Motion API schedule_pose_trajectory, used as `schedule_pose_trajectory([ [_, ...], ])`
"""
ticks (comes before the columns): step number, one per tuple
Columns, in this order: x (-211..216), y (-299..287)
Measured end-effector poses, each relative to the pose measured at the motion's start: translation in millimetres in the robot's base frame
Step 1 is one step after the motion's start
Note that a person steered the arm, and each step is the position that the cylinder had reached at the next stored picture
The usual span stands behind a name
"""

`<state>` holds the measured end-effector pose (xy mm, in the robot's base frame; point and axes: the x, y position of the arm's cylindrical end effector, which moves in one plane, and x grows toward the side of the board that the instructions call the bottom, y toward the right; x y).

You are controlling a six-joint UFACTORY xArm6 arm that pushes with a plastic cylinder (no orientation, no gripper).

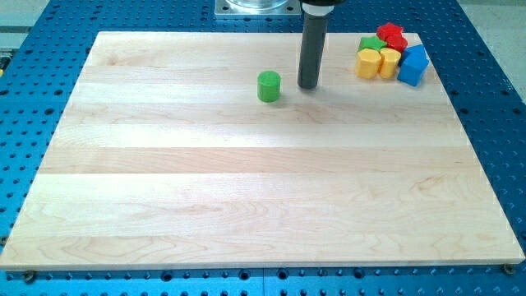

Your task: Push the green circle towards the top left corner

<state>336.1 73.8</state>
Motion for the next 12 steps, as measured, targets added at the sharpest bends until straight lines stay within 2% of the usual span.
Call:
schedule_pose_trajectory([
  [2, 15, -94],
  [4, -15, -154],
  [5, -16, -216],
  [6, -16, -242],
  [8, 22, -244],
  [9, -9, -247],
  [10, -61, -250],
  [12, -83, -237],
])
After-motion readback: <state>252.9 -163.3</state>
